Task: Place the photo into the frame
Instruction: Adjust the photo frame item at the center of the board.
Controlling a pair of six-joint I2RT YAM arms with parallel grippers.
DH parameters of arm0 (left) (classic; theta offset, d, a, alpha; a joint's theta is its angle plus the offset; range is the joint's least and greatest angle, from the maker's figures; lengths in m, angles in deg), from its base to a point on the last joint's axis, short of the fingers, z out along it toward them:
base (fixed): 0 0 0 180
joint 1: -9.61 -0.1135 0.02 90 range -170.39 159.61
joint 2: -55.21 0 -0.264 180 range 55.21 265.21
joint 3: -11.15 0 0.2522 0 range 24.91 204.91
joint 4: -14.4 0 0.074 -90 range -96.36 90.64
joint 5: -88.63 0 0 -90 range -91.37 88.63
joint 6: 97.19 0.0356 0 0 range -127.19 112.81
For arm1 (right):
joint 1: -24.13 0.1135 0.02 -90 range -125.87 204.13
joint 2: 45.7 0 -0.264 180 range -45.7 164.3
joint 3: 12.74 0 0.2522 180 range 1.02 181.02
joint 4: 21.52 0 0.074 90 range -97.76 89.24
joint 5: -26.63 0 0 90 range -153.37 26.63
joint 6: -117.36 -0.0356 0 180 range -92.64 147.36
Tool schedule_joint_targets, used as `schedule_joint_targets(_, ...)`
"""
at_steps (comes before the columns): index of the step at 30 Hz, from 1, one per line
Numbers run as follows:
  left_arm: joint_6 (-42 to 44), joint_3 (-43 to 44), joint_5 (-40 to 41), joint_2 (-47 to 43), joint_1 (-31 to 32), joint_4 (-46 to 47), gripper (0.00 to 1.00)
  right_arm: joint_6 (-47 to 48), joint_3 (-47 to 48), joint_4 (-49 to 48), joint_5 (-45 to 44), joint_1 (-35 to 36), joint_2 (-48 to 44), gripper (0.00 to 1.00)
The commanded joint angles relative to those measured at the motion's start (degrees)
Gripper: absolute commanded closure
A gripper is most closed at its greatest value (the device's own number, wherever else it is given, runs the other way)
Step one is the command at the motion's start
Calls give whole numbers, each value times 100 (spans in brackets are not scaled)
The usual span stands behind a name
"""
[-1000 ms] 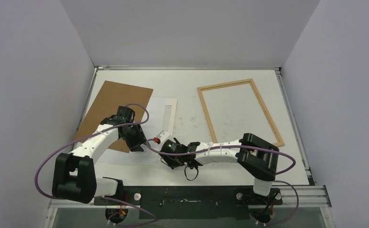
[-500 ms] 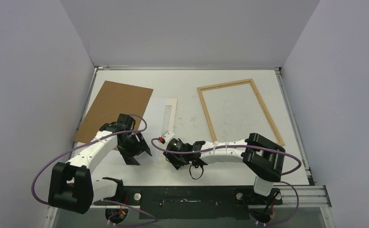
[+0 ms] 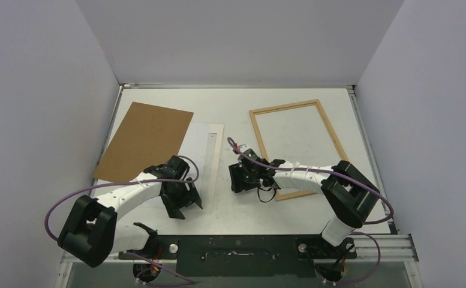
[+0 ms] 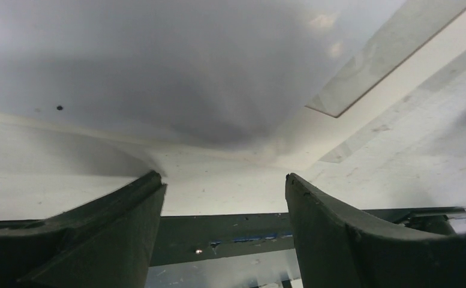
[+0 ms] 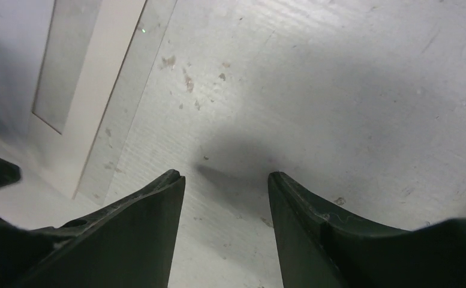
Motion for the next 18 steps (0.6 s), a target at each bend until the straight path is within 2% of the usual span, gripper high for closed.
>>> schedule_joint_targets(1,-428,-281,456,-94,379,723,28,-1440,-181,-210,903,-497,-36,43)
schedule_joint_targets(5,-599,-561,657,-46,563,1371,27,-2581,-174,-777,1116,-655,159,41)
schedule_joint_targets(10,-662,-927,1044,-25,582,2262,28,-3421,222,-757,950,-655,494,41)
schedule_joint_targets(14,-615,-993,1475,148,578,2740,28,-3514,451,-552,754,-655,537,41)
schedule_joint_targets(18,-513,-707,1819,349,546,2693,29,-3455,492,-440,710,-664,590,41)
